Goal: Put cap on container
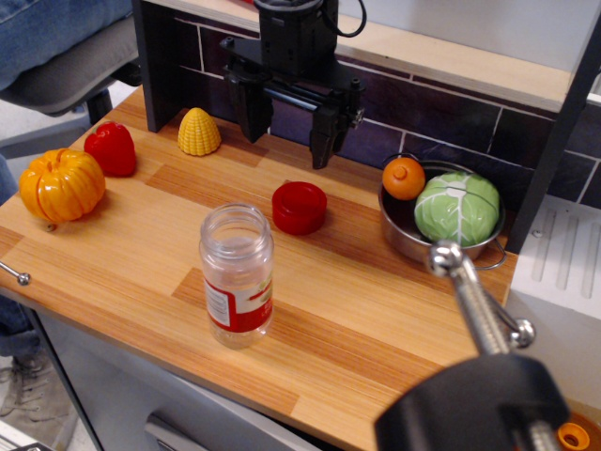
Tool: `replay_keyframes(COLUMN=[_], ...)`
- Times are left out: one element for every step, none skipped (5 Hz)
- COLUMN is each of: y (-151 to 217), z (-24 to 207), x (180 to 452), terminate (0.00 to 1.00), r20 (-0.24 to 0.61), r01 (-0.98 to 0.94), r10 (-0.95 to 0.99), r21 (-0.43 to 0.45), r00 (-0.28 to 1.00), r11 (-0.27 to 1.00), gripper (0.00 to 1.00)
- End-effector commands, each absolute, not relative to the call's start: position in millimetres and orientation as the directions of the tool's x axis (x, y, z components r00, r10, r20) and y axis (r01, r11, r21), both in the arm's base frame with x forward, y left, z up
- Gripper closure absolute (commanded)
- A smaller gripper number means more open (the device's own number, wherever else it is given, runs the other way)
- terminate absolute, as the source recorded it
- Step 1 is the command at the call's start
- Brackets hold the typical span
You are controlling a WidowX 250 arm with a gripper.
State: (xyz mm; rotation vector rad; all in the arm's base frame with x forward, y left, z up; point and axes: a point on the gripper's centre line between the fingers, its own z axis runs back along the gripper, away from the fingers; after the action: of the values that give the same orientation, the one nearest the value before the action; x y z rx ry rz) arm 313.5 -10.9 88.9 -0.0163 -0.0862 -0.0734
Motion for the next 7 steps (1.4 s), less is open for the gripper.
replay_keyframes(y=[-10.9, -9.9, -8.7, -9.4, -10.6, -14.5, -21.3], z=[88.9, 68.1, 51.4, 37.9, 29.2, 18.8, 13.2], x=[313.5, 328.7, 337.7, 345.7, 345.4, 343.5, 345.2], terminate=[0.00, 0.00, 0.00, 0.00, 0.00, 0.00, 0.00], r20=[0.087, 0.132, 0.174, 0.183, 0.180, 0.157, 0.151], r01=[0.074, 0.059, 0.056, 0.054, 0.058, 0.046, 0.028], r10=[-0.073, -0.062, -0.061, -0.064, -0.070, -0.057, -0.040], r21=[-0.013, 0.024, 0.036, 0.058, 0.067, 0.070, 0.084], r00=[0.994, 0.989, 0.983, 0.981, 0.981, 0.986, 0.988], r11=[0.997, 0.998, 0.998, 0.997, 0.996, 0.996, 0.996], gripper=[0.00, 0.00, 0.00, 0.00, 0.00, 0.00, 0.00])
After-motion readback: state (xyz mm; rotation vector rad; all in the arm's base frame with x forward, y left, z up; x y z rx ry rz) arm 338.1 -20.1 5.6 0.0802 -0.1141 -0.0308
